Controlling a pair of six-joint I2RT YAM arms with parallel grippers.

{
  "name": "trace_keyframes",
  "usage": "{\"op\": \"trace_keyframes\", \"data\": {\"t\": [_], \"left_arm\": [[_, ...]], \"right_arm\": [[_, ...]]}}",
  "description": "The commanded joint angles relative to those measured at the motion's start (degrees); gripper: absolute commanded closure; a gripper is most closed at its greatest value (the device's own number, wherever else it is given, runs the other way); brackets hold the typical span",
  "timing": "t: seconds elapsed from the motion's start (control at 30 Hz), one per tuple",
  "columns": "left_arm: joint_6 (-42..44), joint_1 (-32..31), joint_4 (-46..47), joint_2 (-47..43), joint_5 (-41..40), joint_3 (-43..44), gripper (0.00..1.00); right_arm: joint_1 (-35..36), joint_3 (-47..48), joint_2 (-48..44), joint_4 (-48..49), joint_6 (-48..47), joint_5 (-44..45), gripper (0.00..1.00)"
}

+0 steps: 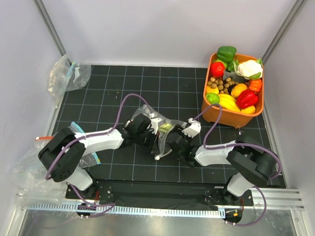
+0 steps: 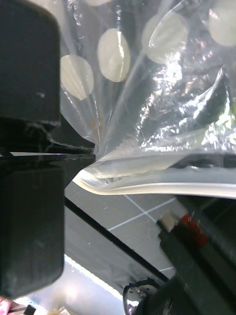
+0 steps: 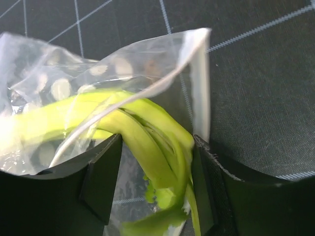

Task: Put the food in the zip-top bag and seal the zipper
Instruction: Adjust the fake vegetable in the zipper food storage bag.

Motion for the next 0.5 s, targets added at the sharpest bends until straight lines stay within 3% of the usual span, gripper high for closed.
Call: {"op": "trace_keyframes", "data": {"t": [0.0,0.07,0.2,0.27,0.37,0.47], "left_arm": [[-1.2,0.2,0.2,-0.7,-1.5,0.9,1.0],[-2.6,1.9,0.1,-0.9,-2.7,0.6,1.0],[-4.8,4.6,0.4,-0.4,-3.5,0.0,1.0],[-5.6,5.7,0.4,-0.3,-4.3,-0.1,1.0],[-6.1,7.1,0.5,-0.5,-5.2,-0.6,1.0],[-6.1,7.7,0.5,-1.8,-6.9,-1.3,1.0]], "right_arm": [[-0.2,0.8,-3.7,3.1,-2.6,3.4,0.37],[-0.2,0.6,-6.3,0.7,-2.5,5.3,0.34],[-0.2,2.5,-9.5,-4.9,-6.4,6.0,0.14],[-0.2,3.5,-10.2,-5.9,-16.5,2.0,0.11],[-0.2,7.8,-10.2,-13.8,-20.1,1.1,0.07],[-0.2,9.7,-11.9,-15.5,-26.0,1.3,0.04]]}}
